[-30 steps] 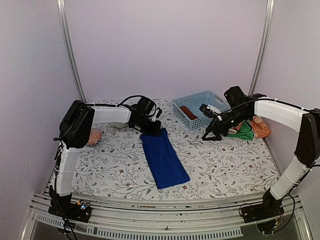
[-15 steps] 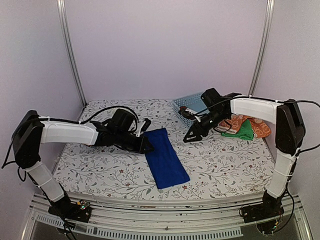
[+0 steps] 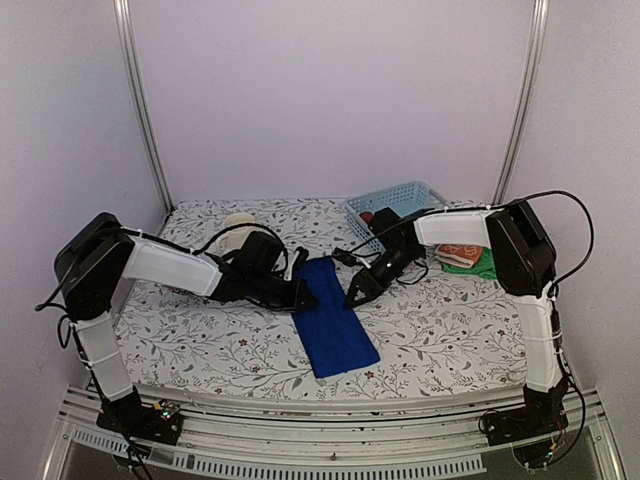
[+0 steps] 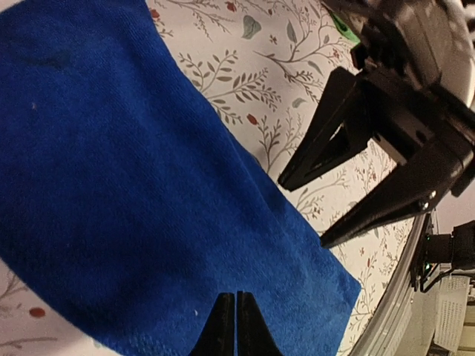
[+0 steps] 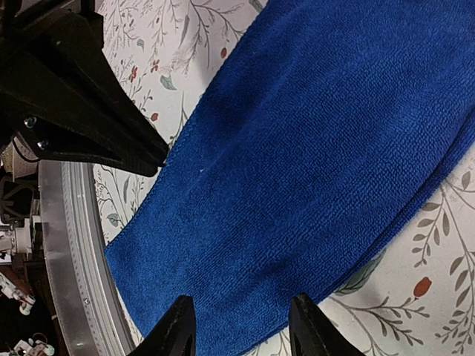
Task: Roll the towels
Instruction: Smooth out the towel at the center of the board.
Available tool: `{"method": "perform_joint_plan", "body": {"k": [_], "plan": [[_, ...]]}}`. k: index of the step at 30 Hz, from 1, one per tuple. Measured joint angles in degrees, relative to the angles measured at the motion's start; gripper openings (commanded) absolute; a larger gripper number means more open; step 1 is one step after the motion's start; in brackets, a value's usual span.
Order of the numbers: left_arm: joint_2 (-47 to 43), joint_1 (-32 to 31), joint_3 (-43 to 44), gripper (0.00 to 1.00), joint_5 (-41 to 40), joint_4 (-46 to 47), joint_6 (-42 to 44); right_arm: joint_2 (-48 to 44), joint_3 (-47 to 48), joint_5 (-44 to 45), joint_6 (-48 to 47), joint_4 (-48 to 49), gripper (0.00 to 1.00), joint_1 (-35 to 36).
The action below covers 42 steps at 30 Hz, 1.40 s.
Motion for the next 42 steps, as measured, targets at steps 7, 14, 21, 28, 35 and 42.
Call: {"method": "perform_joint_plan", "body": {"k": [7,14,21,28,35,42], "plan": [[10.6,1.8,2.2,0.04,4.3,5.9,-2.2,3.9,-0.2,-0.7,2.3,1.0,0.38,0.0],[5.4,2.4,-3.0,0.05,0.7,3.8,-2.2,0.9,-7.0,-0.5,5.8,7.8,0.36,-0.1],[4.4,1.6,-0.7,0.07,-1.7,-0.4,2.1,-0.7,-8.3,0.8,6.3,9.2,0.41,0.5],[-5.0,-4.8,-3.3,0.07,0.6,0.0,5.7,-9.0,-11.6,1.6,2.2,4.6,0.48,0.7],[-6.1,-14.4,-9.4,0.06,4.9,3.3,5.2,-27.5,-23.3,3.2,-3.2,6.9,0.5,-0.1],[-1.7,-15.9,-12.5,0.05,4.8,4.8,4.6,-33.6,-31.9,4.2,-7.0,9.4,0.5,-0.4]]}}
